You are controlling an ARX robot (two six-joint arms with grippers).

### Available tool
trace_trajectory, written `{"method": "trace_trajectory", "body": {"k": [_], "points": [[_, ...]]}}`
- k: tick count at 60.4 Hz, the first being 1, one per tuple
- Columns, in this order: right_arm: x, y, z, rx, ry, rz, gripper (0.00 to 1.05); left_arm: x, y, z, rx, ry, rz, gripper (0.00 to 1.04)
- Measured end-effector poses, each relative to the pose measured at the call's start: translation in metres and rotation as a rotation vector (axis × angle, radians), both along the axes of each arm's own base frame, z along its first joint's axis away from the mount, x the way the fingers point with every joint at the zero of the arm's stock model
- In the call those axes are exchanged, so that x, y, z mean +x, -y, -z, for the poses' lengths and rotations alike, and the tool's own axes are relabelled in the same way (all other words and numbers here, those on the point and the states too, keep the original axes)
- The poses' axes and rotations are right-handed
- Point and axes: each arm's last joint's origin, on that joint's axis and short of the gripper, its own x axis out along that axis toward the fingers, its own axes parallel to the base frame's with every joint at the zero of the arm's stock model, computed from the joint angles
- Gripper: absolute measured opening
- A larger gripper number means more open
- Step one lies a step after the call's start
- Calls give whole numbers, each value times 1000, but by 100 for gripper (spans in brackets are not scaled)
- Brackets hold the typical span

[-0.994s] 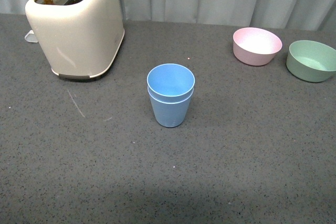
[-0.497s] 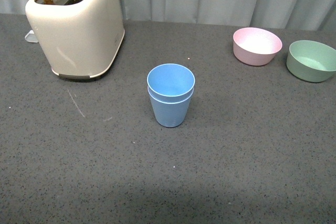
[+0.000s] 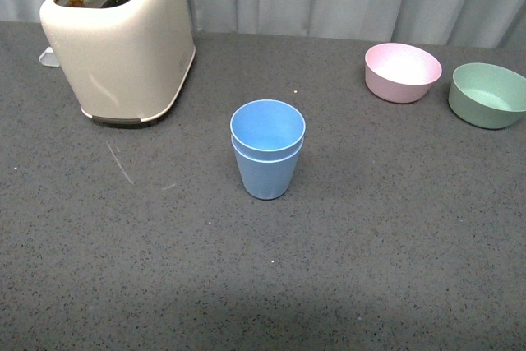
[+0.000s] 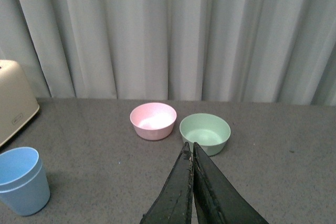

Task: Stack blue cups with both arms

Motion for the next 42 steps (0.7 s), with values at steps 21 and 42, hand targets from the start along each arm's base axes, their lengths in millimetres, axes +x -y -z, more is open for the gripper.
{"method": "trace_trajectory", "body": {"k": [21,42], "points": [[-8,0,2,-1,1,-3,24,0,0,0,0,0,0,98],[-8,0,2,-1,1,-3,86,0,0,0,0,0,0,98]]}}
